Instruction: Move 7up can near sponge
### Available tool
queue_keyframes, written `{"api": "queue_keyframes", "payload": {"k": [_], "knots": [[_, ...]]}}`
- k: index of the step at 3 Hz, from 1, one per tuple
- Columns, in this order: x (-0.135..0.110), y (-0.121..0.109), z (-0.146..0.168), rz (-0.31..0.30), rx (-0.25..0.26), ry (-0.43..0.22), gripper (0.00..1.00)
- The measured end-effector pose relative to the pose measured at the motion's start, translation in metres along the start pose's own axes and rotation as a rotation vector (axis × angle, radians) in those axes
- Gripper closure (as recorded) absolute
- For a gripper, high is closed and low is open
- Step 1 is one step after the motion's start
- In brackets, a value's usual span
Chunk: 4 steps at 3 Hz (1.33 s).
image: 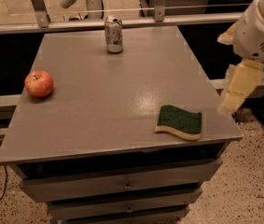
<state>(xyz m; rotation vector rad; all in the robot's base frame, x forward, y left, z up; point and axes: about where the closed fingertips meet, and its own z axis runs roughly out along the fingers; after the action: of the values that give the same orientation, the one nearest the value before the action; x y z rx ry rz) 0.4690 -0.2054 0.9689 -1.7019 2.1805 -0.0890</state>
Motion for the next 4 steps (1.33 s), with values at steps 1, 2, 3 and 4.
{"api": "queue_keyframes", "payload": {"k": [1,2,3,4], "knots": [[-0.026,-0.045,0.034,0.015,0.041,-0.098,0.0],[-0.057,-0.096,0.07,0.06,0.093,-0.214,0.0],[-0.089,-0.137,0.1,0.132,0.127,-0.321,0.0],[-0.119,-0.167,0.124,0.21,0.152,-0.411,0.0]]}}
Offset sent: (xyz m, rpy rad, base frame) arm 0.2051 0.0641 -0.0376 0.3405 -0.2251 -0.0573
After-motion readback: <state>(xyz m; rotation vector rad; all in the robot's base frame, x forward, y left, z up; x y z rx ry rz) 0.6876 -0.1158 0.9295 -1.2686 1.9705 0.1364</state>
